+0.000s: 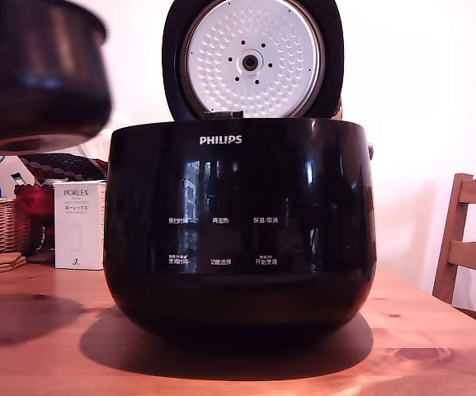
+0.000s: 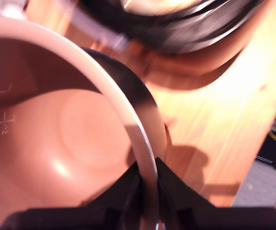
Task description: Place the pot you are holding inside the rice cooker
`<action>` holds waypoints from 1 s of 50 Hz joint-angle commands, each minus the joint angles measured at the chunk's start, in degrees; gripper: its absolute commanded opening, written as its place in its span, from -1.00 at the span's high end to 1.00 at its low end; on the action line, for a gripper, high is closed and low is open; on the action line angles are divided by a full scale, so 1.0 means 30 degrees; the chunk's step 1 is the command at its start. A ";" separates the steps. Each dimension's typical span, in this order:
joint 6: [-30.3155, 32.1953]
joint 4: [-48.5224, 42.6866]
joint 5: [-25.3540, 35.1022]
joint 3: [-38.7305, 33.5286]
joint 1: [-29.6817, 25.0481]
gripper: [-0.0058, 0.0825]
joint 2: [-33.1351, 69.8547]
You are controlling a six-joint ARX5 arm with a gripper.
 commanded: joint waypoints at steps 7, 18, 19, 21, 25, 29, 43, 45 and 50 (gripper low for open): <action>-0.0466 0.0576 0.0481 0.1275 -0.1202 0.92 -0.0423; -0.0933 0.1486 0.1311 0.2040 -0.2623 0.92 -0.0423; -0.0933 0.1581 0.1377 0.2106 -0.2761 0.92 -0.0423; -0.0940 0.1894 0.1756 0.2171 -0.3031 0.92 -0.0408; -0.0962 0.2535 0.2135 0.2193 -0.3512 0.92 -0.0408; -0.1020 0.2973 0.2492 0.2193 -0.3934 0.92 -0.0393; -0.1421 0.4816 0.3388 0.2193 -0.4881 0.92 0.0131; -0.1413 0.4911 0.3446 0.2193 -0.5013 0.92 0.0364; -0.1406 0.4962 0.3446 0.2193 -0.5326 0.92 0.1005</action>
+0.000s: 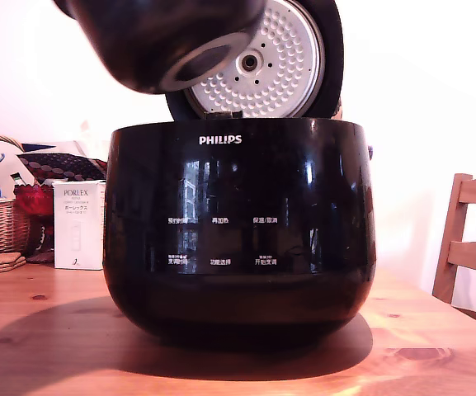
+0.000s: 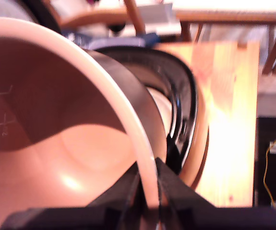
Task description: Place the pot you are holding inside the rice cooker
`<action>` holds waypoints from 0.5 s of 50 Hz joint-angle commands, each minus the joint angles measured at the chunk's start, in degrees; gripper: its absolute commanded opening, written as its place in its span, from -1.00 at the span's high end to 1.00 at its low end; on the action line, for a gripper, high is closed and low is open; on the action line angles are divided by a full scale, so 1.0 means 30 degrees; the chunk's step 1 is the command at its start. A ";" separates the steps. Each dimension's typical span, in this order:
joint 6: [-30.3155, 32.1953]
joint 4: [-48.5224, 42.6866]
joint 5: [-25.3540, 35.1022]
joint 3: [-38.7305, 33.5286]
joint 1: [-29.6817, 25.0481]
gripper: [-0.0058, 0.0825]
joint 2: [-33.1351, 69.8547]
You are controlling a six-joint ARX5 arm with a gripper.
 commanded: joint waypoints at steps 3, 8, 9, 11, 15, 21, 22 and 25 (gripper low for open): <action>0.0036 0.0867 0.0073 0.0678 -0.0401 0.92 0.0940; 0.0095 0.1304 0.0080 0.0685 -0.0641 0.92 0.1537; 0.0175 0.1370 0.0073 0.0699 -0.0692 0.92 0.1654; 0.0175 0.1443 0.0073 0.0714 -0.0780 0.92 0.1851; 0.0182 0.1290 0.0058 0.0729 -0.0925 0.92 0.2251; 0.0736 0.0634 -0.0153 0.0743 -0.1122 0.92 0.2849; 0.0736 0.0503 -0.0299 0.0743 -0.1166 0.92 0.2965; 0.1217 0.0277 -0.0743 0.0743 -0.1246 0.92 0.3242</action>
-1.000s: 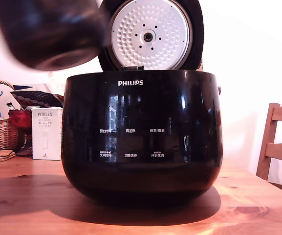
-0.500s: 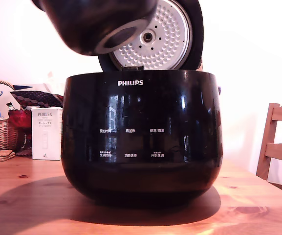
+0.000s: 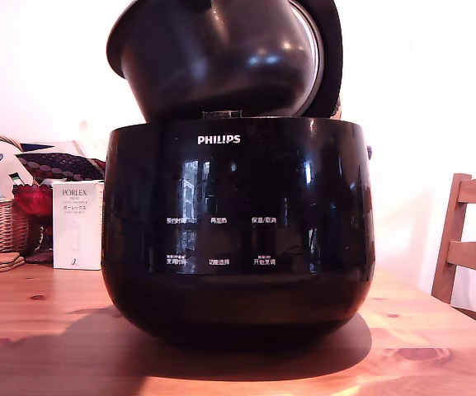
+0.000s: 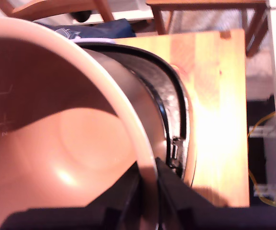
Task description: Place the pot you are holding inside the rice cooker
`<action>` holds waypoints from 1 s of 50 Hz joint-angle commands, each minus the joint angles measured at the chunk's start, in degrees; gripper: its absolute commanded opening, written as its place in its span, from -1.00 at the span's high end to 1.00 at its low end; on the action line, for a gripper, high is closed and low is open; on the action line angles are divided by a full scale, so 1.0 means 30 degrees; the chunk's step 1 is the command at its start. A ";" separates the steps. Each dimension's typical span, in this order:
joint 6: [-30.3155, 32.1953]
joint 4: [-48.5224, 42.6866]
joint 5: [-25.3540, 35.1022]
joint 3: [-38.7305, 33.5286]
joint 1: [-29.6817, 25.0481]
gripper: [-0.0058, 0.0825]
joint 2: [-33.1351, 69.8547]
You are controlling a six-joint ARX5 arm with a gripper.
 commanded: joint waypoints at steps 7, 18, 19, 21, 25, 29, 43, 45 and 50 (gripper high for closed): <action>0.1712 -0.0197 -0.1158 0.0699 -0.0532 0.92 0.0991; 0.2900 -0.0765 -0.2186 0.0699 -0.1027 0.92 0.1989; 0.3614 -0.0831 -0.2346 0.0699 -0.1071 0.92 0.2076; 0.3614 -0.0947 -0.2608 0.0699 -0.1173 0.92 0.2222; 0.4255 -0.1202 -0.3024 0.0699 -0.1282 0.92 0.2441; 0.5064 -0.1501 -0.3235 0.0699 -0.1297 0.92 0.2477; 0.6331 -0.2732 -0.3351 0.0699 -0.1428 0.92 0.2696; 0.6331 -0.2732 -0.3366 0.0699 -0.1523 0.92 0.2747; 0.6608 -0.2608 -0.3366 0.0699 -0.1632 0.92 0.2871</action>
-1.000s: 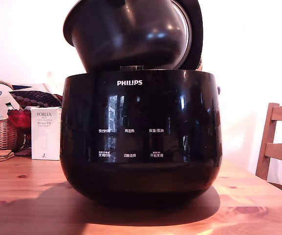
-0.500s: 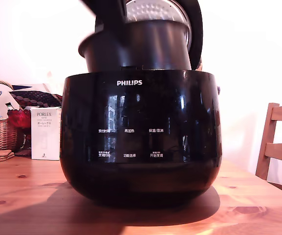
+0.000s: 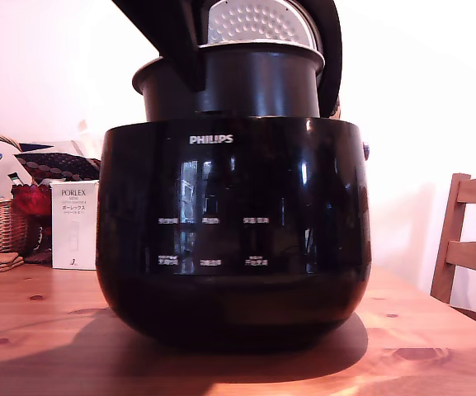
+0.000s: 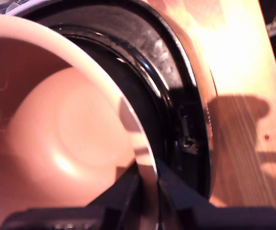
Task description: Place the pot you are holding inside the rice cooker
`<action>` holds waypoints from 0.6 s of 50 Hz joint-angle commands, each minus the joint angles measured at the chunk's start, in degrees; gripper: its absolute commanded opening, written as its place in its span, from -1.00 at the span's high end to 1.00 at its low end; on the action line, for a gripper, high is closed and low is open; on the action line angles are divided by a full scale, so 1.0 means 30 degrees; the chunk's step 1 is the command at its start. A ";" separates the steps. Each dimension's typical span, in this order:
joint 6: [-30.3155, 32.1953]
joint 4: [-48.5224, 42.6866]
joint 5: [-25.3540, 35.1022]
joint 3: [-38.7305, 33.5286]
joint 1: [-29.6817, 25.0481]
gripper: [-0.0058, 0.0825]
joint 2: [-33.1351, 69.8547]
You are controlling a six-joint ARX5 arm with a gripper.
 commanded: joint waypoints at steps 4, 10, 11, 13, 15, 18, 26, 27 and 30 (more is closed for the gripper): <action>0.0663 -0.1020 0.0306 0.0117 -0.0619 0.92 0.0357; 0.0962 -0.0889 0.0299 0.0117 -0.0780 0.92 0.0794; 0.1049 -0.0838 0.0306 0.0117 -0.0787 0.92 0.0933; 0.1049 -0.0714 0.0291 0.0117 -0.0831 0.92 0.1086; 0.1144 -0.0619 0.0284 0.0117 -0.0831 0.92 0.1246; 0.1151 -0.0568 0.0219 0.0117 -0.0831 0.92 0.1348; 0.1370 -0.0437 -0.0597 0.0117 -0.0831 0.92 0.1450; 0.1370 -0.0437 -0.0597 0.0117 -0.0831 0.92 0.1450; 0.1370 -0.0430 -0.0699 0.0117 -0.0831 0.92 0.1450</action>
